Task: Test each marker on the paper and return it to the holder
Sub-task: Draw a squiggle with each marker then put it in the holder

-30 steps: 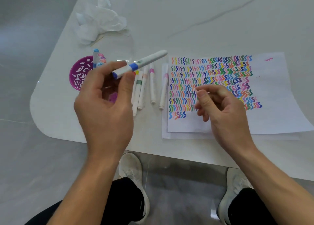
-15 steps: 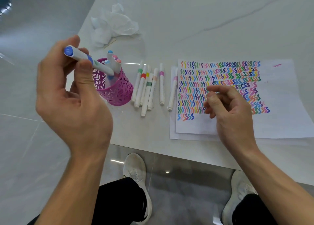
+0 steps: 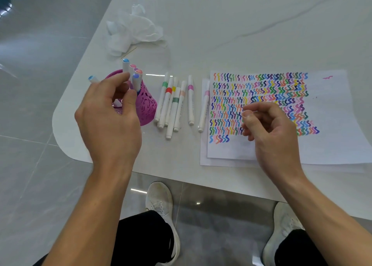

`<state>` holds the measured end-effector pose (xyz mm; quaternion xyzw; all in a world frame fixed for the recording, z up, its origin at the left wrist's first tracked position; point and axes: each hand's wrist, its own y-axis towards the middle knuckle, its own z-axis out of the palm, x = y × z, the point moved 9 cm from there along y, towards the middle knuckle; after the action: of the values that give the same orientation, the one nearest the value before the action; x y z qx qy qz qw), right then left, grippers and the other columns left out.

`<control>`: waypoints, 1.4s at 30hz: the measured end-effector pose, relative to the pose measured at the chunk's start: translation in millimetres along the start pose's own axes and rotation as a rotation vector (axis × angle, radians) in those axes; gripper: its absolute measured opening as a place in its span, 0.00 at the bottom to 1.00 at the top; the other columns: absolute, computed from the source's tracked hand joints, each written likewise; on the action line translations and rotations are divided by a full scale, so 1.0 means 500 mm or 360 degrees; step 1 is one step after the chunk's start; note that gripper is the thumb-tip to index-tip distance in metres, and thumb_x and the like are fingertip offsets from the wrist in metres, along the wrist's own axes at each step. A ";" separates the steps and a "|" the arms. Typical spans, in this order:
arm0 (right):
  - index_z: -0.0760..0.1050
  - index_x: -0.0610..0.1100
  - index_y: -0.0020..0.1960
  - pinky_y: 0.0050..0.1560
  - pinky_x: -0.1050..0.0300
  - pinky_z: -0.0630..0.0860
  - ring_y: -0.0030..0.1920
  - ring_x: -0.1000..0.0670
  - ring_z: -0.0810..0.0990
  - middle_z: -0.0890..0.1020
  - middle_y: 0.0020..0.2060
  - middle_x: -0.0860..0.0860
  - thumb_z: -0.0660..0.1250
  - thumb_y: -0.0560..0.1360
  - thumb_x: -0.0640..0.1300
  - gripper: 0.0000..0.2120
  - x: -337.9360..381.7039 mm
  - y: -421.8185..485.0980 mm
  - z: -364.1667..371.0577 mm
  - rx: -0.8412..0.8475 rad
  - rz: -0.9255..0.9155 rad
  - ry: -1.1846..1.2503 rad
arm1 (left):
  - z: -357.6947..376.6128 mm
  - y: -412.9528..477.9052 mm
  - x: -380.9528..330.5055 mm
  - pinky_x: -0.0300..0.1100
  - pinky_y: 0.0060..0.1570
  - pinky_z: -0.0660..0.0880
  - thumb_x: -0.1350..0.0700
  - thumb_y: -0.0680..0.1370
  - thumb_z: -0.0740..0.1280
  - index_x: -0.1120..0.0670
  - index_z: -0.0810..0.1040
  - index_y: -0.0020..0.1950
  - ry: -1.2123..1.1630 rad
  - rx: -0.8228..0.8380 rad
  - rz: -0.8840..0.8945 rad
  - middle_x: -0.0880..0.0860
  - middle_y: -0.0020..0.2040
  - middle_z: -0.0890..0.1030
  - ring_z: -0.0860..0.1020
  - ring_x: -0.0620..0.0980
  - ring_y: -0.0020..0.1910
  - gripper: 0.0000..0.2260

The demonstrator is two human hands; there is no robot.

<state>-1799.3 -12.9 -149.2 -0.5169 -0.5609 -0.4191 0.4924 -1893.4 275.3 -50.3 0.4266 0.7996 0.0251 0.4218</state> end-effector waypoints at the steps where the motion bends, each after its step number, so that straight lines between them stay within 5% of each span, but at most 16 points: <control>1: 0.79 0.50 0.53 0.40 0.66 0.77 0.39 0.53 0.82 0.84 0.40 0.48 0.69 0.82 0.42 0.03 0.001 0.000 0.000 0.0000 0.0001 0.0005 | 0.002 0.000 0.002 0.25 0.50 0.73 0.55 0.78 0.70 0.49 0.81 0.63 0.0037 0.0012 -0.0011 0.47 0.52 0.82 0.81 0.46 0.51 0.13; 6: 0.79 0.51 0.52 0.40 0.65 0.78 0.40 0.52 0.82 0.84 0.41 0.47 0.69 0.82 0.41 0.05 0.006 0.001 -0.004 -0.0013 -0.0013 0.0034 | 0.001 -0.004 -0.018 0.38 0.55 0.76 0.56 0.77 0.70 0.51 0.80 0.62 0.0078 -0.0009 0.0046 0.48 0.52 0.82 0.80 0.46 0.50 0.13; 15: 0.79 0.52 0.52 0.42 0.62 0.81 0.41 0.51 0.82 0.84 0.41 0.47 0.69 0.82 0.42 0.05 0.003 0.003 -0.009 -0.0029 -0.0022 0.0034 | 0.017 -0.044 -0.089 0.27 0.56 0.70 0.59 0.77 0.71 0.57 0.80 0.60 0.0039 -0.0008 0.0337 0.49 0.52 0.80 0.77 0.42 0.50 0.12; 21: 0.79 0.53 0.52 0.43 0.56 0.82 0.43 0.44 0.83 0.84 0.41 0.46 0.69 0.82 0.42 0.06 0.000 0.004 -0.013 -0.0032 -0.0019 0.0048 | 0.118 -0.084 -0.074 0.38 0.49 0.78 0.57 0.77 0.72 0.52 0.81 0.59 0.0159 0.0521 0.0204 0.47 0.49 0.81 0.77 0.41 0.44 0.11; 28: 0.79 0.50 0.52 0.43 0.53 0.81 0.42 0.43 0.82 0.83 0.42 0.43 0.70 0.82 0.42 0.04 -0.005 0.006 -0.018 -0.0025 -0.0003 0.0014 | 0.205 -0.124 -0.081 0.47 0.53 0.80 0.54 0.80 0.69 0.51 0.81 0.64 0.0286 0.0818 0.0299 0.48 0.55 0.82 0.79 0.48 0.52 0.13; 37: 0.80 0.48 0.53 0.42 0.54 0.82 0.40 0.47 0.82 0.83 0.40 0.48 0.68 0.82 0.40 0.04 -0.009 0.010 -0.037 -0.0071 0.0000 -0.0043 | 0.217 -0.126 -0.091 0.39 0.41 0.68 0.51 0.78 0.72 0.54 0.83 0.50 0.0507 0.0733 0.0351 0.50 0.45 0.81 0.75 0.47 0.44 0.07; 42: 0.79 0.49 0.53 0.43 0.55 0.83 0.41 0.50 0.83 0.83 0.40 0.51 0.68 0.82 0.40 0.05 -0.008 0.010 -0.037 -0.0067 0.0003 -0.0066 | 0.220 -0.129 -0.082 0.39 0.40 0.68 0.51 0.78 0.71 0.52 0.79 0.52 0.0630 0.0764 0.0262 0.49 0.46 0.81 0.74 0.46 0.43 0.07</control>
<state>-1792.3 -31.0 -150.2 -0.5365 -0.5615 -0.4196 0.4700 -1848.2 170.2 -119.8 0.5641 0.8121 -0.0477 0.1419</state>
